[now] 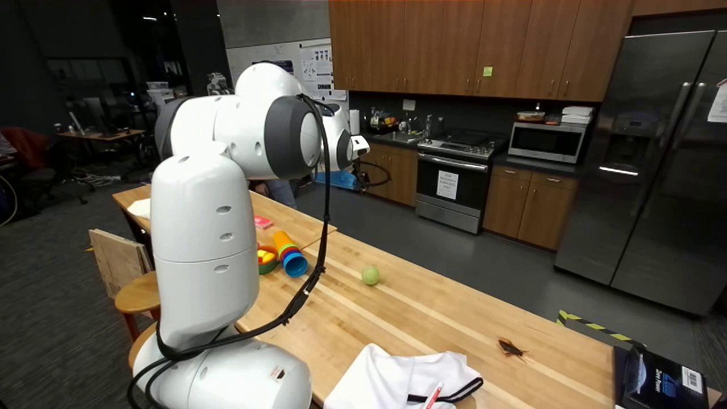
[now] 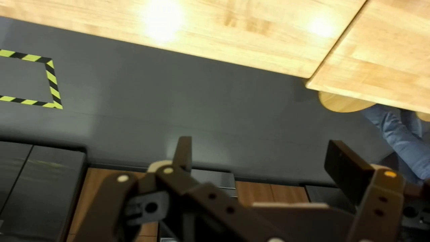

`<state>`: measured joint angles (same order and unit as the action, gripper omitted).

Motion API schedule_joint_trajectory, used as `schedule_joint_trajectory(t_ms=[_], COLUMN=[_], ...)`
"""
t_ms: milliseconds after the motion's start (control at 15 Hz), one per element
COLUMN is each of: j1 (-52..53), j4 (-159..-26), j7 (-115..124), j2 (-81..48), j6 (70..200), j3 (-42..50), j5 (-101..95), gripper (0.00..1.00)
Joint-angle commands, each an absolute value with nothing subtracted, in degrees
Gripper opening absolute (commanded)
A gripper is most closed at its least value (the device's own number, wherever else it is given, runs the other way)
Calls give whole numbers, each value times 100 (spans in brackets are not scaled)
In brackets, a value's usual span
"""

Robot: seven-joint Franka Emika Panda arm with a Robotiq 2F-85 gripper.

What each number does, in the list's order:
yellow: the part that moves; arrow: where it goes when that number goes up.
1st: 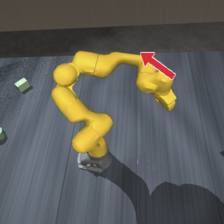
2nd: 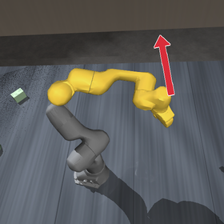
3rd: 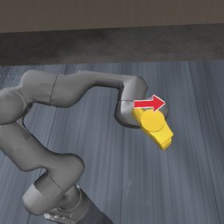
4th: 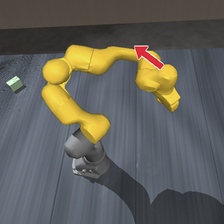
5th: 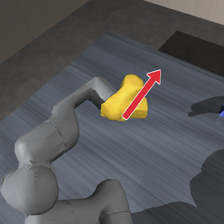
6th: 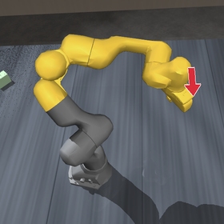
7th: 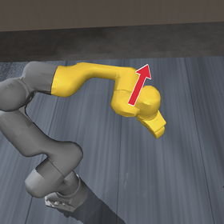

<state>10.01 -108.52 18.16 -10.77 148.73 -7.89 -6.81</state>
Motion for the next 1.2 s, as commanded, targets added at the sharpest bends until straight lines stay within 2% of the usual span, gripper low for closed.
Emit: schedule_joint_trajectory(t_ms=[0,267,400,1133], j1=[1290,1421,1580,1969], j4=[-10206,-9946,-9891,-9589], j7=[2515,2945,3397,3765], j2=[-1416,-1715,-1890,-2715], j6=[14257,13865,13936,14115], j3=[-554,-485,-263,-97], j5=[-1153,-1055,-1504,-1422], gripper=[100,100,100,100])
